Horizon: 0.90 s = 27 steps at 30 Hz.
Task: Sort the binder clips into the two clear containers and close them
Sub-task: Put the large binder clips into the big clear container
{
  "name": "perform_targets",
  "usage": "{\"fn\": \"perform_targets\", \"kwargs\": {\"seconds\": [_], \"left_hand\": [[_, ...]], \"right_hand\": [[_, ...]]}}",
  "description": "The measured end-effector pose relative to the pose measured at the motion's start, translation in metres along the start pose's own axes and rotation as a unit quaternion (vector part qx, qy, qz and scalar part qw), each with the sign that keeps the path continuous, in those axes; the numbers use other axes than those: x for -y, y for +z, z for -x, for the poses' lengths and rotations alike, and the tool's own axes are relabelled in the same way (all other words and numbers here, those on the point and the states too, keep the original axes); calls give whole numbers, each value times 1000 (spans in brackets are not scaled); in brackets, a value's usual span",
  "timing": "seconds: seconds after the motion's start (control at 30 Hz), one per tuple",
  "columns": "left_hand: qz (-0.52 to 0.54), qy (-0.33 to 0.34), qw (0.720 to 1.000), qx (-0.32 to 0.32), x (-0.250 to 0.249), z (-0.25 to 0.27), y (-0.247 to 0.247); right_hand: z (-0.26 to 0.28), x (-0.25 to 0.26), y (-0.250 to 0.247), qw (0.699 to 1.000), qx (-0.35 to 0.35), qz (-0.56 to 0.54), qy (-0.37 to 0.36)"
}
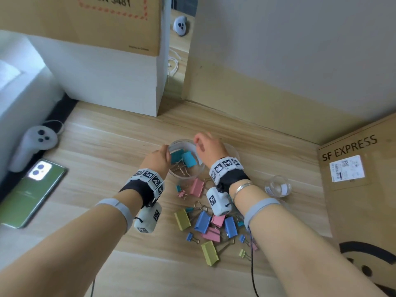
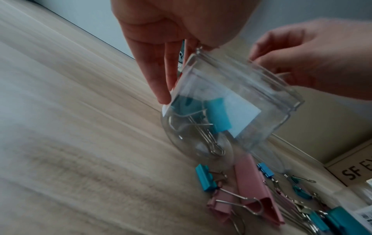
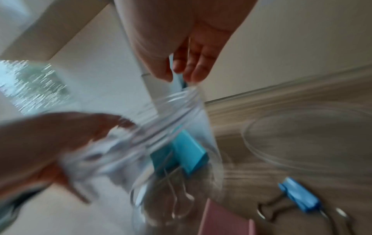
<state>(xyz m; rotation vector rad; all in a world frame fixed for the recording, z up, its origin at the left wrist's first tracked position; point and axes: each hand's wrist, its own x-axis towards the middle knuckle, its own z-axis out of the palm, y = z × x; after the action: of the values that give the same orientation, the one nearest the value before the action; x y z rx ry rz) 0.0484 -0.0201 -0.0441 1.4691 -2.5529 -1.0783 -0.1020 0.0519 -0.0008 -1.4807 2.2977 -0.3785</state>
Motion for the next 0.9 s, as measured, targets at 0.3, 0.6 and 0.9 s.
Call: {"fn": "perform_targets", "kwargs": {"seconds": [0.3, 0.6, 0.9], "left_hand": [[0, 5, 1000, -8, 3, 2, 3], [7, -8, 1000, -21, 4, 2, 7], [9, 5, 1000, -16, 2, 3, 7]], "right_hand": [[55, -36, 43, 963, 241, 33, 116], [59, -46, 51, 978, 173, -23, 114], [38, -16, -33, 967, 0, -244, 68]]}}
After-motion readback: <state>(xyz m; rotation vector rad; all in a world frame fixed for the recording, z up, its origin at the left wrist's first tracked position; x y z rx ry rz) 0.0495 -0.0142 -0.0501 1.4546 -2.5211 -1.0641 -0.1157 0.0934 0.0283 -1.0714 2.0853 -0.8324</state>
